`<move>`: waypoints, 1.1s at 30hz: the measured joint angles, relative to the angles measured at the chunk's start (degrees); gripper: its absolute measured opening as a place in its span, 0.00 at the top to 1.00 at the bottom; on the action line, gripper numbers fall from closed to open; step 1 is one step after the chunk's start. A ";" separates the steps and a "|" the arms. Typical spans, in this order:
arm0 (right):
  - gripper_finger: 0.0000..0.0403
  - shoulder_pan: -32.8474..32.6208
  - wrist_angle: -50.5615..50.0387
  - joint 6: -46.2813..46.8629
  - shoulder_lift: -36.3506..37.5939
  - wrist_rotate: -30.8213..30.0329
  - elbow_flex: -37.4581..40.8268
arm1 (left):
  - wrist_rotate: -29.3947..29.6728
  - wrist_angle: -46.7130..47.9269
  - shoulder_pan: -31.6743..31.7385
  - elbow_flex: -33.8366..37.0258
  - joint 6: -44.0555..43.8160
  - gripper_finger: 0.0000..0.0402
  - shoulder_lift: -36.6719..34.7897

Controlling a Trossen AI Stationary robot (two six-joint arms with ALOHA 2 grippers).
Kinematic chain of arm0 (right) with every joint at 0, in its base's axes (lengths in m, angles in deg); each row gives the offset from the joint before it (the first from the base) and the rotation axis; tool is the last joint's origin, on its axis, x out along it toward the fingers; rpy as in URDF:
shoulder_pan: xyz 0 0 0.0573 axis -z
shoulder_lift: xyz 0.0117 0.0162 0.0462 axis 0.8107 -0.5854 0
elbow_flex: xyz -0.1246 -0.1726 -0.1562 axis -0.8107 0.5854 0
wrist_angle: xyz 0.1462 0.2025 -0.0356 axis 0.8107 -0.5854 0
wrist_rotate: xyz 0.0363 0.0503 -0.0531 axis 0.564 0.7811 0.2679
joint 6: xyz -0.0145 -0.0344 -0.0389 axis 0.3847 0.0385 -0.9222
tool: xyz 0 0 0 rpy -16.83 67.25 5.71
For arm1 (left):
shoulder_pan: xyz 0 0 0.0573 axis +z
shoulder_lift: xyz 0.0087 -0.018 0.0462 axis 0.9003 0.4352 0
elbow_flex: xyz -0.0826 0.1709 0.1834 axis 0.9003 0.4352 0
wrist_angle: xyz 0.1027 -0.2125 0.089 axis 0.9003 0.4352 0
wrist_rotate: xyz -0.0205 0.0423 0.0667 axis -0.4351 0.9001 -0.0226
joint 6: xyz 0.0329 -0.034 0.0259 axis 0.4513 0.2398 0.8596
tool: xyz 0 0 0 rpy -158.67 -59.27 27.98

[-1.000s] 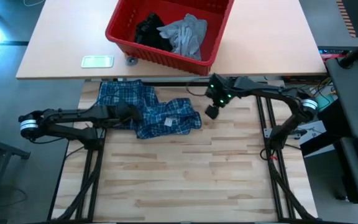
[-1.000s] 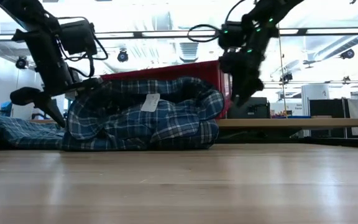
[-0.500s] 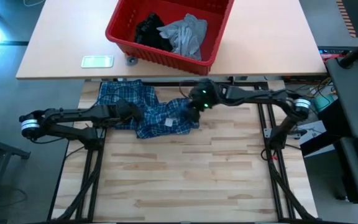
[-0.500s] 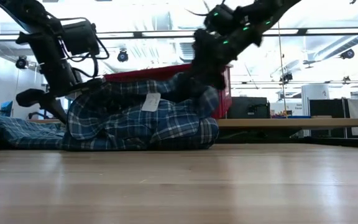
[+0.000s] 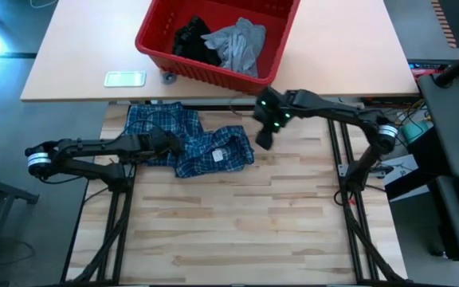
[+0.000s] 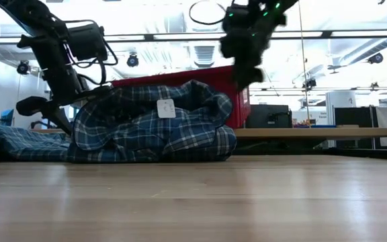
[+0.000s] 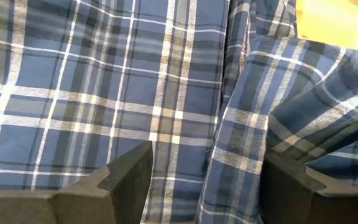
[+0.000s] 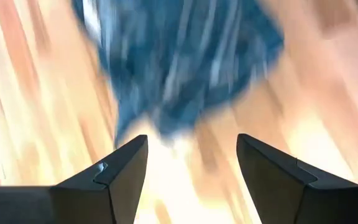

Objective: Fold Laundry from Bin
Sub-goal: Fold the blue patterned long sleeve shirt

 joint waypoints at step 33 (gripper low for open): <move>0.44 -0.33 18.61 -0.14 -16.34 -6.44 -7.83 | -0.57 -1.94 0.00 0.01 0.62 0.42 -1.67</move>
